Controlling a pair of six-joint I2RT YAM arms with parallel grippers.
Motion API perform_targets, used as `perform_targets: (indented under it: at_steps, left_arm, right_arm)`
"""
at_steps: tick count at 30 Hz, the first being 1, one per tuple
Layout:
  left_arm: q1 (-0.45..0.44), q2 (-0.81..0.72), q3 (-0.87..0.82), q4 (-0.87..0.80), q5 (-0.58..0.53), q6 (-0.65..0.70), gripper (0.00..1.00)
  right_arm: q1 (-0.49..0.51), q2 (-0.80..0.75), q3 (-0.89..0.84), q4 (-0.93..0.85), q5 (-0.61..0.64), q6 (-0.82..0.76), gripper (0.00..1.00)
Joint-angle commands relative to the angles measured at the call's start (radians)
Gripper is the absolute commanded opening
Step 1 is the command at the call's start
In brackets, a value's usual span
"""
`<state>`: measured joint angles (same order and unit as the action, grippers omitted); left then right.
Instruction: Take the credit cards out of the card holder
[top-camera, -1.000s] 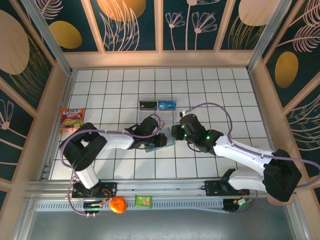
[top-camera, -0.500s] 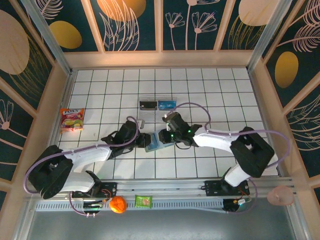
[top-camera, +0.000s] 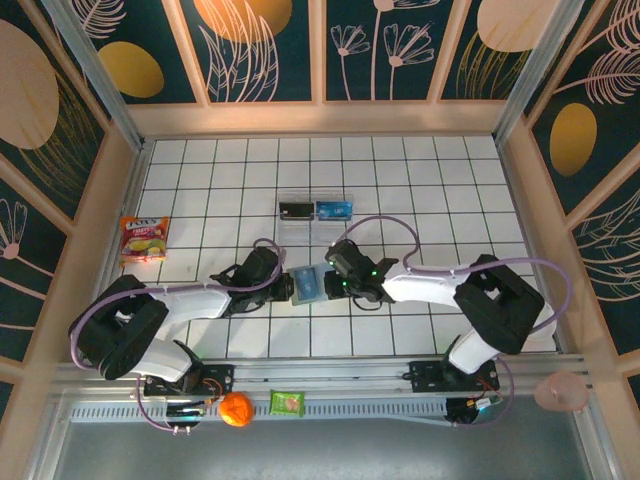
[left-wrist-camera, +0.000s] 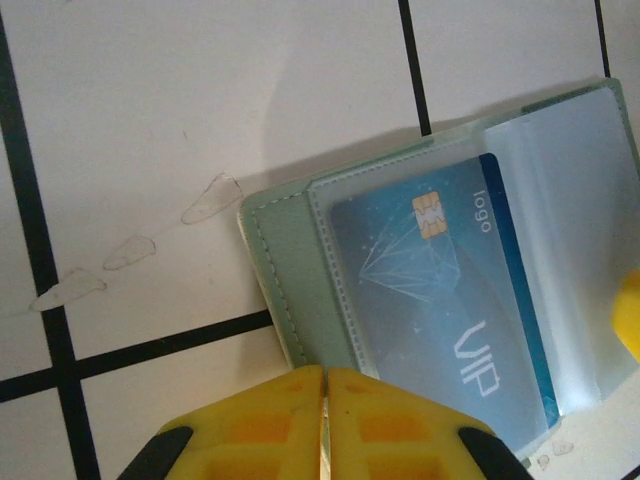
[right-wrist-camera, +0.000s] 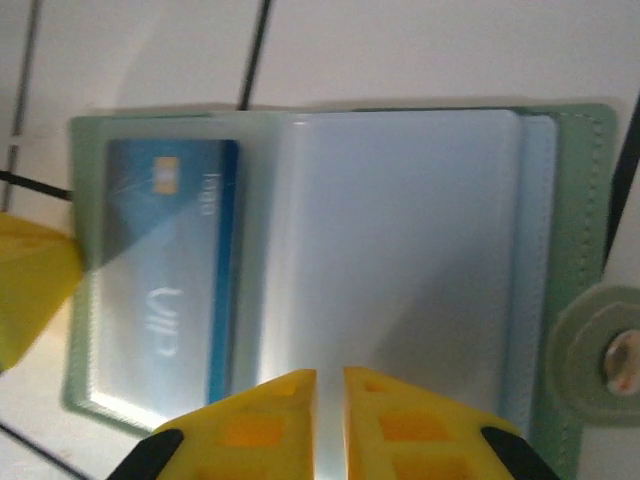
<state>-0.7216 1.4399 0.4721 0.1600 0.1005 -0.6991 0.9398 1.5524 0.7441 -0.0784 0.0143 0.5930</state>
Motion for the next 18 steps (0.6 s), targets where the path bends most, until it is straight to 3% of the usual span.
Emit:
perform_targets:
  at_steps: [1, 6, 10, 18]
  left_arm:
    - [0.008, 0.015, 0.023, 0.000, -0.030, 0.024, 0.09]
    - [0.009, 0.037, 0.026, -0.005, -0.033, 0.032, 0.09]
    - [0.009, 0.045, 0.023, -0.002, -0.029, 0.032, 0.08]
    - [0.008, 0.044, 0.018, 0.003, -0.025, 0.033, 0.07]
  right_arm:
    - [0.002, -0.060, 0.044, 0.009, 0.009, -0.023, 0.21]
    - [-0.036, 0.022, 0.117, 0.033, -0.196, -0.030, 0.26]
    - [-0.077, 0.070, 0.117, 0.086, -0.279, 0.009, 0.26]
    - [-0.086, 0.137, 0.123, 0.114, -0.326, 0.013, 0.28]
